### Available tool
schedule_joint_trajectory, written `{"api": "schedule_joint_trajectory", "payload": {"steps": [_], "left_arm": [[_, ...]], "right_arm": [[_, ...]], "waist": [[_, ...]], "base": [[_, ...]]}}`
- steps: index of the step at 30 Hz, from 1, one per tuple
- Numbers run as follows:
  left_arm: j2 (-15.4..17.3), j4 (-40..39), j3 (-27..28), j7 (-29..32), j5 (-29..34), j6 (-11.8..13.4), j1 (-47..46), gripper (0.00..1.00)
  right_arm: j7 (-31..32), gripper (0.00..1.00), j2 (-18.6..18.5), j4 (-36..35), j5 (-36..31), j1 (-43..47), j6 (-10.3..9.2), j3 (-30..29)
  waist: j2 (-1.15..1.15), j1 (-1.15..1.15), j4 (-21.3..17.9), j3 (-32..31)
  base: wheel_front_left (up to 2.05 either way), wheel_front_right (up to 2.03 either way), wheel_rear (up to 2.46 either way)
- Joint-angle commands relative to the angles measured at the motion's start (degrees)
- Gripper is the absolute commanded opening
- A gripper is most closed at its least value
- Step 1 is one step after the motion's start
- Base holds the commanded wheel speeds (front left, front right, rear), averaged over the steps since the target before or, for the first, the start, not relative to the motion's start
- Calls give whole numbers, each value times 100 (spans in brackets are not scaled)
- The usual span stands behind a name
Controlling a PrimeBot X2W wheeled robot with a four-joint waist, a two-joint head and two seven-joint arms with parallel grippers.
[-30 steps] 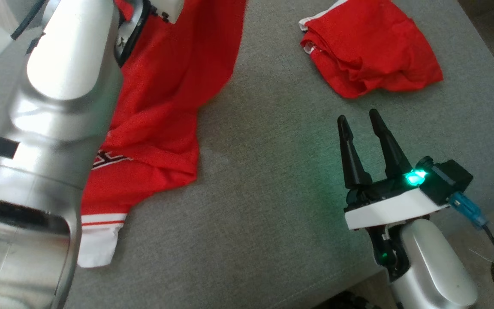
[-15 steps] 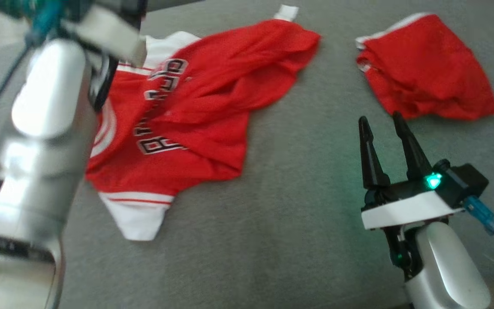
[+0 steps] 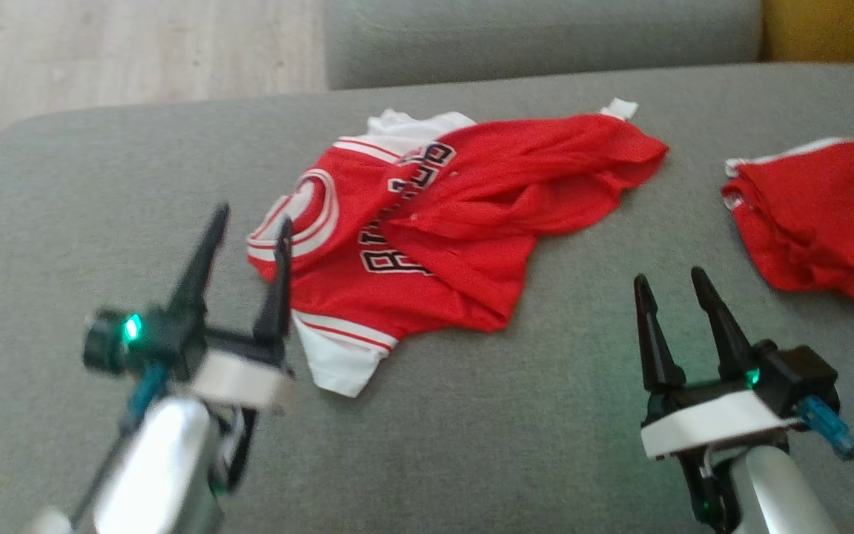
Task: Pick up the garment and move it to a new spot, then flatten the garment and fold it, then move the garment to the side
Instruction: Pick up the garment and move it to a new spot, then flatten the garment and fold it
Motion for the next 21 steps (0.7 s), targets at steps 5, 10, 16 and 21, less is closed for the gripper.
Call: {"api": "schedule_joint_trajectory", "payload": {"steps": [5,10,16,21], "left_arm": [[-62,-867,252,-35,150,214,619,100],[-194,-1034,292,-35,181,280,829,100],[-320,-1033,264,-35,246,244,658,100],[-481,-929,250,-35,282,169,480,100]], "right_arm": [[-61,100,-16,-155,-98,41,-4,55],[14,100,-16,-210,-274,-44,-4,119],[317,100,-16,-279,-622,-492,-4,435],[855,100,-16,200,-1182,-1205,-4,897]], "waist": [[0,2,365,-235],[0,2,550,-84],[0,2,782,258],[0,2,1039,568]], "base": [[0,0,0],[0,0,0],[0,0,0],[0,0,0]]}}
